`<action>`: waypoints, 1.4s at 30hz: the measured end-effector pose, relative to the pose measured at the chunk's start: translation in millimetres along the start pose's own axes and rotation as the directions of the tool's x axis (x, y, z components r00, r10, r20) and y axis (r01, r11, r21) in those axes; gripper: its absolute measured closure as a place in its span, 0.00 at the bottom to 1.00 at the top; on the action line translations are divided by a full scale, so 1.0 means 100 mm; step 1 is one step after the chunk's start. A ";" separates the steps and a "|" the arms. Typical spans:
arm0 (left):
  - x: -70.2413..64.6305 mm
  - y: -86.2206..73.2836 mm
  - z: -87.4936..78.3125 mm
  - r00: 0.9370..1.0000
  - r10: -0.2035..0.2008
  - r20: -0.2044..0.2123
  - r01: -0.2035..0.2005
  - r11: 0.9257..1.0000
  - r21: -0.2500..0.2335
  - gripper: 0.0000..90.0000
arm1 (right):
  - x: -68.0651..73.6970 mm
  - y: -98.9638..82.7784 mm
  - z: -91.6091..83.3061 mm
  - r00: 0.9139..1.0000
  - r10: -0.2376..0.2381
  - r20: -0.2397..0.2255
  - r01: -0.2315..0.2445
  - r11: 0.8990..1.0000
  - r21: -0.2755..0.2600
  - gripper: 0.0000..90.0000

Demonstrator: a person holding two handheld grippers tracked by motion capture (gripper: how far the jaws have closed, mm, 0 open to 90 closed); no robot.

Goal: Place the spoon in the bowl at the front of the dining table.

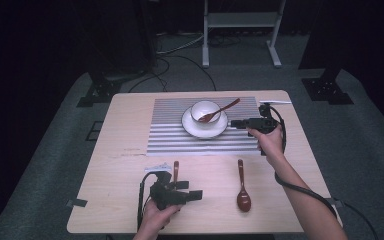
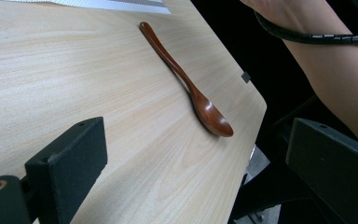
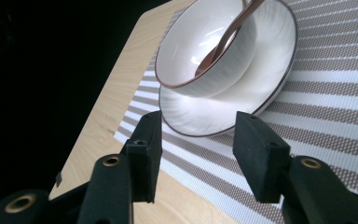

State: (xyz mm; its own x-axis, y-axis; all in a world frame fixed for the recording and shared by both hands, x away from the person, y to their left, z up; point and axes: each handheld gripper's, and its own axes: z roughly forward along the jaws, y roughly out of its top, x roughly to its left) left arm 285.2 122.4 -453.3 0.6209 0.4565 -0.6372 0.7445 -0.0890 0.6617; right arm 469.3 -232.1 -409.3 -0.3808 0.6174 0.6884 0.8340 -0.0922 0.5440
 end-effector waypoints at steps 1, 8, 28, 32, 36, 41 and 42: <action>0.00 0.00 0.00 1.000 0.000 0.000 0.000 1.000 0.000 0.04 | 0.00 0.00 0.00 1.000 0.000 0.000 0.000 1.000 0.000 0.55; 0.01 0.00 -0.01 1.000 -0.001 -0.002 0.001 1.000 -0.002 0.04 | 0.02 -0.08 0.00 1.000 -0.008 -0.021 0.009 0.999 0.031 0.51; 0.03 0.01 -0.04 1.000 -0.002 -0.009 0.002 1.000 -0.009 0.04 | 0.10 -0.34 0.01 0.996 -0.044 -0.078 0.053 0.991 0.120 0.45; 0.03 0.01 -0.04 1.000 -0.001 -0.011 0.001 1.000 -0.007 0.04 | 0.11 -0.40 0.00 0.995 -0.048 -0.089 0.059 0.990 0.129 0.45; 0.03 0.01 -0.04 1.000 0.000 -0.013 0.000 1.000 -0.008 0.04 | 0.12 -0.45 -0.02 0.994 -0.051 -0.101 0.065 0.989 0.134 0.44; 0.03 0.01 -0.05 1.000 0.002 -0.015 -0.002 1.000 -0.007 0.04 | 0.12 -0.51 -0.04 0.992 -0.056 -0.112 0.071 0.988 0.139 0.43; 0.03 0.01 -0.04 1.000 0.002 -0.015 -0.002 1.000 -0.007 0.04 | 0.12 -0.52 -0.04 0.992 -0.053 -0.112 0.069 0.988 0.141 0.43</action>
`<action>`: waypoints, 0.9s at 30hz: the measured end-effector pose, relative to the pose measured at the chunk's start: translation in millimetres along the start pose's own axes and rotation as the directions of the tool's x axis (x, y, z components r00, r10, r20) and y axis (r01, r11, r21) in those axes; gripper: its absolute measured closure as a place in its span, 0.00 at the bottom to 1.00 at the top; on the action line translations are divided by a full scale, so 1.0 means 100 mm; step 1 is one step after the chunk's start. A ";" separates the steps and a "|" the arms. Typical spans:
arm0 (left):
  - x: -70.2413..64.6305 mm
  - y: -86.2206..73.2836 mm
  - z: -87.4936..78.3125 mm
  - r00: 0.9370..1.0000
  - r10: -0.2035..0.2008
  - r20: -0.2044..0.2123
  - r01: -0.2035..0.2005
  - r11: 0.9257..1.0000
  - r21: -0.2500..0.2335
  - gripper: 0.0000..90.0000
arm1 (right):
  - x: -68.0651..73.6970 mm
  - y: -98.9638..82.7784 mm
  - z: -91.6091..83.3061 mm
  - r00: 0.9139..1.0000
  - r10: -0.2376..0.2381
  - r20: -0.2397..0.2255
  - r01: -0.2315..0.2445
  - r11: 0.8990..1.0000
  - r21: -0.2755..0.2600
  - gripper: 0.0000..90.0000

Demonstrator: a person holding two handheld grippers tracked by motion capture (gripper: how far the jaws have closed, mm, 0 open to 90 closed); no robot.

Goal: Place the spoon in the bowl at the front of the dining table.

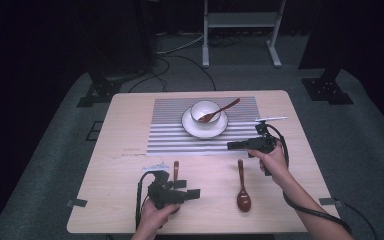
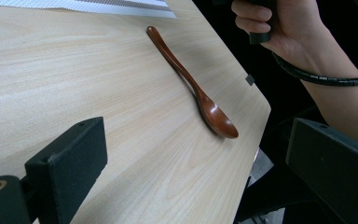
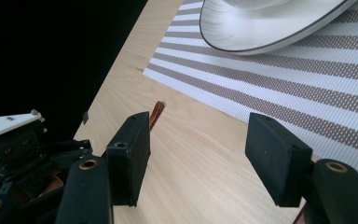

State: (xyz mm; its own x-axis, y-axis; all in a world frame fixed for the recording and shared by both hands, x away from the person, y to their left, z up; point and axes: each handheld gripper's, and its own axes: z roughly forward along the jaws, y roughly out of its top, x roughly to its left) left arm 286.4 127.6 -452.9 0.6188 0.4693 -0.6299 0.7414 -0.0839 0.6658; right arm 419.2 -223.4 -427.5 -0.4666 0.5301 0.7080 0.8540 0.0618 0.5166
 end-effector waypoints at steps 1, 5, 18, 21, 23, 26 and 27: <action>0.00 0.00 0.00 1.000 0.000 0.000 0.000 1.000 0.000 0.04 | 0.00 0.00 0.00 1.000 0.000 0.000 0.000 1.000 0.000 0.43; 0.00 0.00 0.01 1.000 -0.002 0.000 0.002 1.000 0.002 0.04 | -0.01 -0.06 -0.01 1.000 0.005 -0.009 -0.005 1.000 0.003 0.43; 0.00 0.00 0.00 1.000 0.002 -0.004 -0.002 1.000 0.002 0.04 | -0.02 -0.24 -0.04 1.000 0.005 -0.030 -0.004 1.000 0.010 0.43; 0.00 -0.01 0.01 1.000 0.003 -0.005 -0.003 1.000 0.003 0.04 | -0.03 -0.28 -0.06 0.999 0.006 -0.037 -0.006 1.000 0.006 0.43; 0.00 -0.01 0.01 1.000 0.003 -0.006 -0.003 1.000 0.004 0.05 | -0.02 -0.30 -0.07 0.999 0.005 -0.043 -0.005 1.000 0.003 0.43; 0.00 -0.01 0.01 1.000 0.002 -0.006 -0.002 1.000 0.004 0.04 | -0.02 -0.34 -0.09 0.999 0.002 -0.053 -0.002 1.000 -0.008 0.43; -0.01 -0.01 0.01 1.000 0.003 -0.007 -0.003 1.000 0.005 0.04 | -0.02 -0.34 -0.09 0.999 0.002 -0.053 -0.002 1.000 -0.008 0.43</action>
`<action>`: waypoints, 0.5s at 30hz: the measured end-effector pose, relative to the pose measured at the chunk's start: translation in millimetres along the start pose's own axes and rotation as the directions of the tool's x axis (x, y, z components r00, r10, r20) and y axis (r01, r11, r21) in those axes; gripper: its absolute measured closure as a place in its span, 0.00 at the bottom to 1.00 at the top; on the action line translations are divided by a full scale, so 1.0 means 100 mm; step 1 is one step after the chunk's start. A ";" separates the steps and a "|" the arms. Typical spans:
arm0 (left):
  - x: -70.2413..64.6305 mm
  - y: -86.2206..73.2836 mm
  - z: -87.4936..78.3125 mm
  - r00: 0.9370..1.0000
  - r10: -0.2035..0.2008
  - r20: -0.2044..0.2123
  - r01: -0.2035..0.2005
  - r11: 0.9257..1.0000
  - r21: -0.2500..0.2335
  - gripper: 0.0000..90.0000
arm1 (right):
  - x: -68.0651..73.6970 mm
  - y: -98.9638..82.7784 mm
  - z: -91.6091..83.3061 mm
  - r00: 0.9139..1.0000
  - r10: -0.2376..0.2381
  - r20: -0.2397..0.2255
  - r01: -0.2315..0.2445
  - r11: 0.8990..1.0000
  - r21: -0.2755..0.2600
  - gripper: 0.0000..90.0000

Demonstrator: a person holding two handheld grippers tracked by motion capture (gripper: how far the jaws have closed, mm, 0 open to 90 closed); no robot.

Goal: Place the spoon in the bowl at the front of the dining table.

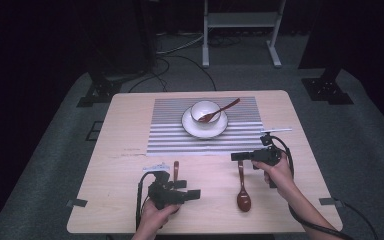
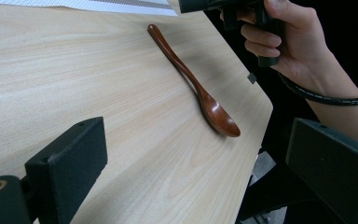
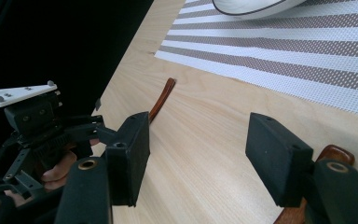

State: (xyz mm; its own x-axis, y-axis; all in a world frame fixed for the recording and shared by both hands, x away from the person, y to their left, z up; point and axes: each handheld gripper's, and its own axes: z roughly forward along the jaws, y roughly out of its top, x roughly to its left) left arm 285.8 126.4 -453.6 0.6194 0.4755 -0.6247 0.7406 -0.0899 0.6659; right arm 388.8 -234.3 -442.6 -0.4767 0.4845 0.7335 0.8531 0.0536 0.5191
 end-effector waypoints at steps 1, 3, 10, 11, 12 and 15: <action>0.00 0.00 0.00 1.000 0.001 -0.001 -0.001 1.000 0.001 0.04 | 0.00 -0.02 -0.01 1.000 0.000 0.002 0.000 1.000 0.001 0.43; 0.00 0.00 0.00 1.000 0.003 0.000 -0.003 1.000 0.001 0.04 | 0.00 -0.06 -0.01 1.000 0.001 -0.001 -0.001 1.000 -0.003 0.43; 0.00 0.00 -0.01 1.000 0.006 -0.002 -0.006 1.000 0.000 0.05 | -0.01 -0.14 -0.02 1.000 -0.006 -0.006 0.006 1.000 -0.008 0.43; 0.00 0.00 -0.01 1.000 0.006 -0.003 -0.006 1.000 0.000 0.04 | 0.00 -0.17 -0.03 1.000 -0.005 -0.012 0.005 1.000 -0.015 0.43; 0.00 0.00 -0.01 1.000 0.006 -0.004 -0.006 1.000 -0.001 0.04 | 0.00 -0.17 -0.03 1.000 -0.005 -0.012 0.005 1.000 -0.015 0.43; 0.00 0.00 -0.01 1.000 0.009 -0.006 -0.009 1.000 -0.001 0.05 | 0.01 -0.21 -0.05 1.000 -0.012 -0.014 0.011 1.000 -0.019 0.43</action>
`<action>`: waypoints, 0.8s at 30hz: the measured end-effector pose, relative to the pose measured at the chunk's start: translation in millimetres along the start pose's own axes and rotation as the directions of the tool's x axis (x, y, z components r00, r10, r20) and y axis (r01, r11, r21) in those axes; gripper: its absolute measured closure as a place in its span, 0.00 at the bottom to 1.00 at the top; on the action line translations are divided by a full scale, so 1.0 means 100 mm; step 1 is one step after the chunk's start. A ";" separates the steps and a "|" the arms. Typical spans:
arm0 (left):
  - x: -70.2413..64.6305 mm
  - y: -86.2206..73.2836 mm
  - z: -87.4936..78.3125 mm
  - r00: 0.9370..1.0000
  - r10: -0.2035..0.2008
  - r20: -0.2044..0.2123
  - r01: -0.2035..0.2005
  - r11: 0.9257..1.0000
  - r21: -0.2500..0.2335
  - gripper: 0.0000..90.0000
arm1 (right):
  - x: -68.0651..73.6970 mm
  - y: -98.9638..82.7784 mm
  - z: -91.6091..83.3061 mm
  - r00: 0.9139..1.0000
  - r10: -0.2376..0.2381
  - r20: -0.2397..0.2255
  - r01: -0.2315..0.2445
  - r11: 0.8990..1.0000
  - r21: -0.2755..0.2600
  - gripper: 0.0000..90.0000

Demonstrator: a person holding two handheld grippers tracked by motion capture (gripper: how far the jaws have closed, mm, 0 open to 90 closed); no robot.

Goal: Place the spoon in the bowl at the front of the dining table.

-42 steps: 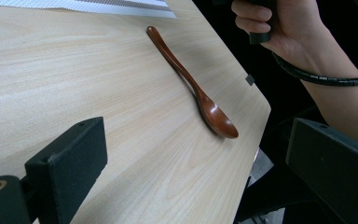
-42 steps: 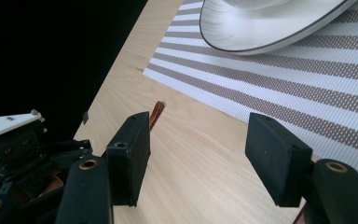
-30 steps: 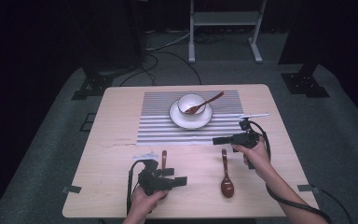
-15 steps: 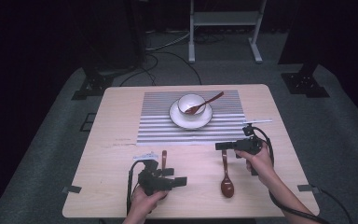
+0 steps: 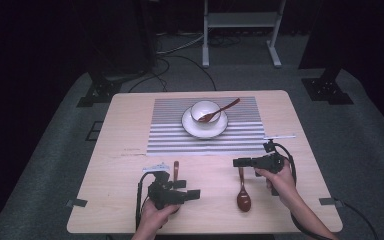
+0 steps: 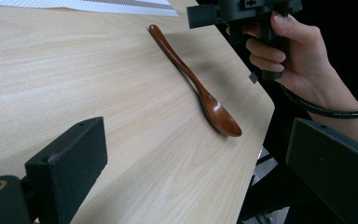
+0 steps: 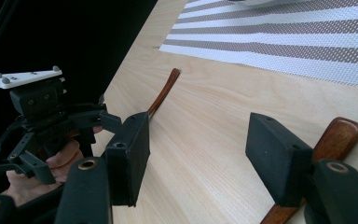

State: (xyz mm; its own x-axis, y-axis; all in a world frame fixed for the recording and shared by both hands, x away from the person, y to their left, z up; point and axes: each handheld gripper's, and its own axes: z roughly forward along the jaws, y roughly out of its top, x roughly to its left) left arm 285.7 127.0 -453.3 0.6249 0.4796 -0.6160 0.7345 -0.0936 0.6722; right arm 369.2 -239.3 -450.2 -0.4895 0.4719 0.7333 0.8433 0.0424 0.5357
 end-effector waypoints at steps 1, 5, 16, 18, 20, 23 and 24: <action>0.00 0.00 0.00 1.000 0.001 0.000 -0.001 1.000 0.001 0.05 | 0.00 0.00 0.00 1.000 0.000 0.000 0.000 1.000 0.000 0.43; 0.00 0.00 0.00 1.000 0.001 -0.003 -0.001 1.000 0.002 0.05 | 0.03 -0.05 -0.01 1.000 -0.011 -0.003 0.011 1.000 -0.007 0.43; -0.01 0.00 0.00 1.000 0.008 -0.008 -0.008 1.000 0.001 0.05 | 0.11 -0.20 -0.05 0.999 -0.047 -0.007 0.047 0.999 -0.015 0.42; -0.01 0.00 0.00 1.000 0.009 -0.009 -0.009 1.000 0.001 0.05 | 0.11 -0.23 -0.05 0.999 -0.050 -0.012 0.050 0.999 -0.016 0.42; -0.01 0.00 0.00 1.000 0.012 -0.010 -0.012 1.000 -0.001 0.05 | 0.12 -0.25 -0.05 0.999 -0.049 -0.016 0.049 0.999 -0.016 0.42; -0.01 0.00 0.00 1.000 0.013 -0.010 -0.013 1.000 -0.001 0.05 | 0.12 -0.28 -0.05 0.999 -0.045 -0.024 0.044 0.999 -0.017 0.42; -0.01 0.00 0.00 1.000 0.013 -0.010 -0.013 1.000 -0.002 0.05 | 0.13 -0.31 -0.05 0.998 -0.046 -0.031 0.045 0.999 -0.021 0.42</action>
State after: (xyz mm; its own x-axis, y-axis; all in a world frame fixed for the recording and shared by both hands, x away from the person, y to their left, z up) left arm 284.8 126.7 -452.5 0.6319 0.4871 -0.6029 0.7256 -0.0983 0.6811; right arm 335.6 -238.9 -455.3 -0.5341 0.4422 0.7205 0.8155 0.0449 0.5770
